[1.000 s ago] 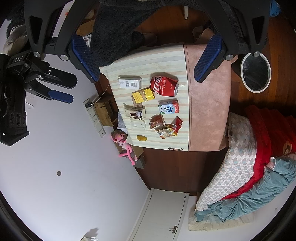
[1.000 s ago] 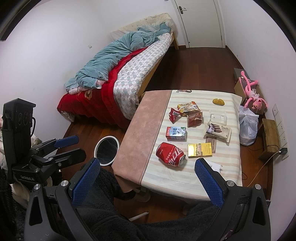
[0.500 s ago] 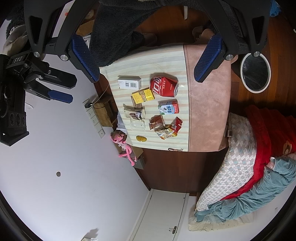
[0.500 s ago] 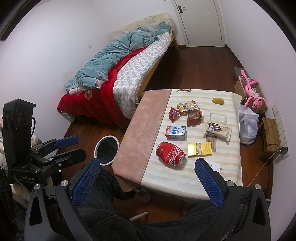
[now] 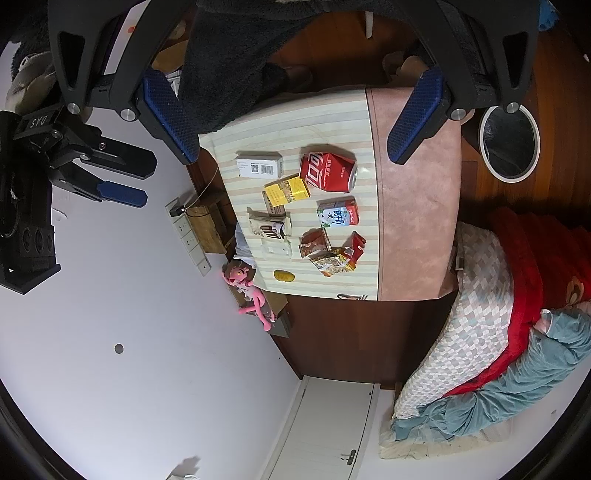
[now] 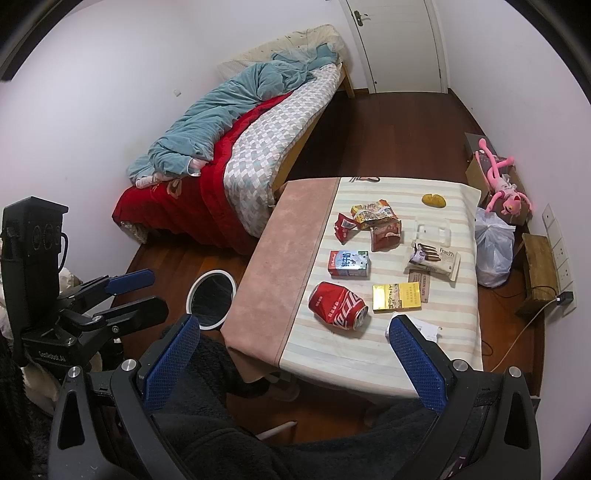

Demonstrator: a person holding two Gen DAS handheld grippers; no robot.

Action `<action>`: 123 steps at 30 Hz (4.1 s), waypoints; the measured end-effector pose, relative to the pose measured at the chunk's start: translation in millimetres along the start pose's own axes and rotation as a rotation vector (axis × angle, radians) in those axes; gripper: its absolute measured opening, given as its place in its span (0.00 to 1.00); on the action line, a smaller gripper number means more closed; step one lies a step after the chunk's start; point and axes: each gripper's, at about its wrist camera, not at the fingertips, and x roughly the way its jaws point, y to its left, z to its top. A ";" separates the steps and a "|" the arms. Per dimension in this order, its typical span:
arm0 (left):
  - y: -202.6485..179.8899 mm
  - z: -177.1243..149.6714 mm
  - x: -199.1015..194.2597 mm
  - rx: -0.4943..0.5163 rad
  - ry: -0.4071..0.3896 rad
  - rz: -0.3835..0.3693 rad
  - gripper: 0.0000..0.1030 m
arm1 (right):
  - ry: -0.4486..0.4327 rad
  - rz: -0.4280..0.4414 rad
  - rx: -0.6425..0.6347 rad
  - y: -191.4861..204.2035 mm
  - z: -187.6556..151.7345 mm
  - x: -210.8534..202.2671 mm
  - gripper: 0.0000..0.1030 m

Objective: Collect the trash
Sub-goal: 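Grasp the red cola can with the left tool while the right tool grasps the white barcode box, then carry both items over the white bin and open both tools to drop them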

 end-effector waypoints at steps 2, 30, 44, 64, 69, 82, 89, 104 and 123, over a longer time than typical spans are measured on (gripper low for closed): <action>-0.5 0.5 0.5 0.004 -0.001 0.003 1.00 | 0.000 0.001 0.000 -0.5 -0.1 0.3 1.00; 82.7 -62.6 252.9 -0.114 0.276 0.533 1.00 | 0.583 -0.460 -0.249 -156.4 -42.0 294.6 1.00; 16.2 -40.8 283.2 0.714 0.286 0.364 1.00 | 0.557 -0.352 0.249 -236.5 -64.8 302.0 0.65; -4.0 -46.0 383.2 1.046 0.610 0.127 0.86 | 0.503 -0.350 0.357 -253.1 -96.4 292.8 0.61; 23.5 -33.4 377.8 0.742 0.636 0.236 0.86 | 0.490 -0.297 0.428 -237.8 -92.9 285.8 0.61; 35.2 -63.6 346.0 0.516 0.466 0.239 0.82 | 0.517 -0.355 0.273 -178.6 -85.3 314.4 0.61; 39.4 -76.4 304.6 0.355 0.365 0.357 0.81 | 0.434 -0.407 0.320 -159.7 -96.6 302.7 0.49; 86.3 -38.7 177.7 0.036 0.006 0.343 0.81 | 0.178 -0.327 0.317 -71.2 -74.7 228.9 0.49; 337.9 -29.7 17.1 -0.351 -0.131 0.415 0.81 | 0.236 0.044 -0.031 210.5 11.3 359.2 0.49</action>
